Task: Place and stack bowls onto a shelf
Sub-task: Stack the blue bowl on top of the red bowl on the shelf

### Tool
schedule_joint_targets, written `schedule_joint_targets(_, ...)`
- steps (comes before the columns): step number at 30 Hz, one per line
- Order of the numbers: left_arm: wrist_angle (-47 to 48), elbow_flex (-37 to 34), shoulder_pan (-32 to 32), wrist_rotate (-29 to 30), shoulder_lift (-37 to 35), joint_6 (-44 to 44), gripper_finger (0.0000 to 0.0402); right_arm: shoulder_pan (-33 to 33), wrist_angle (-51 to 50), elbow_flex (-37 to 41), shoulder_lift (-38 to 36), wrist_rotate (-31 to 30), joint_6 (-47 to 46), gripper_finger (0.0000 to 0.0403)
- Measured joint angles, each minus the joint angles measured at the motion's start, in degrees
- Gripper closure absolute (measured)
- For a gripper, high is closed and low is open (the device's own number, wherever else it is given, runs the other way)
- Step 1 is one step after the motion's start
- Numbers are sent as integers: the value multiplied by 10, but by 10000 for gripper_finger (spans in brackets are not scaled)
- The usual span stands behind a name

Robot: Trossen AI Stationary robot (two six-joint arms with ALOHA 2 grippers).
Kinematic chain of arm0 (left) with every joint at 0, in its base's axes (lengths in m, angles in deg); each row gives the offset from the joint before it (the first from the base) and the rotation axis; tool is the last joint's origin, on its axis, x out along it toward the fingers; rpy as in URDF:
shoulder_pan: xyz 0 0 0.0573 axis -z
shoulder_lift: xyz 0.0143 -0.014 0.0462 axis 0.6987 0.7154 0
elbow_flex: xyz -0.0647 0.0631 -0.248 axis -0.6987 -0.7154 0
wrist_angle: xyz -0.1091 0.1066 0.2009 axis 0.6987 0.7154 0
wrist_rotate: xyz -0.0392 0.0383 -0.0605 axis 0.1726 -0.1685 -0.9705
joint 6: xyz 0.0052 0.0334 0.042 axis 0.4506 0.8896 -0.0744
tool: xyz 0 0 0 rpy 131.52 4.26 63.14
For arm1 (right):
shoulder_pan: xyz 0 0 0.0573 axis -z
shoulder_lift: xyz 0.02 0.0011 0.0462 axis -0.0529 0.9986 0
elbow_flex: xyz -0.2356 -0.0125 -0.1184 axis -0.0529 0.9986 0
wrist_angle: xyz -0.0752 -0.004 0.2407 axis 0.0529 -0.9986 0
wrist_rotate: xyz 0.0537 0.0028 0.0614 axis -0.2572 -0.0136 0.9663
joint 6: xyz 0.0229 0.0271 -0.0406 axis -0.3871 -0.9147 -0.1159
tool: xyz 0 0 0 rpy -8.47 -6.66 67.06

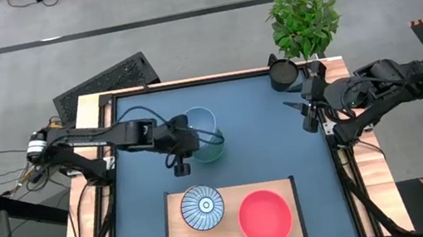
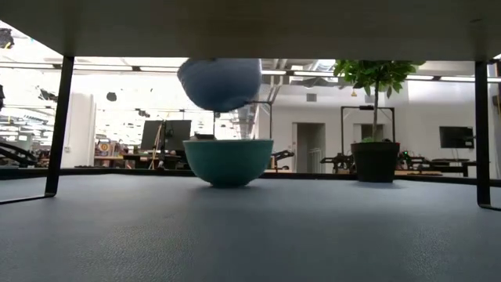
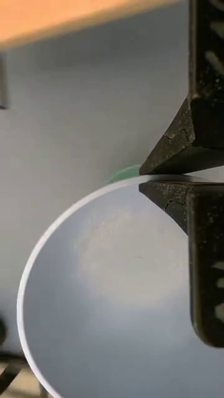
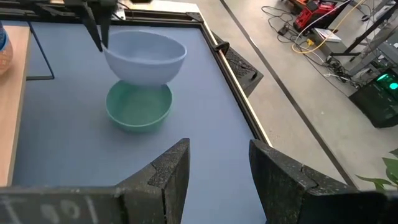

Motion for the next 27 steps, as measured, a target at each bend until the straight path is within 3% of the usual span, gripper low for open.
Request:
schedule_joint_targets(11,-147,0,68,121,-80,-38,401,0,0,0,0,1,-3,212)
schedule_joint_targets(22,-444,1,136,91,-84,-19,401,-2,0,0,0,15,-34,212)
schedule_joint_targets(27,-505,5,177,91,-73,-20,401,-2,0,0,0,37,-41,212)
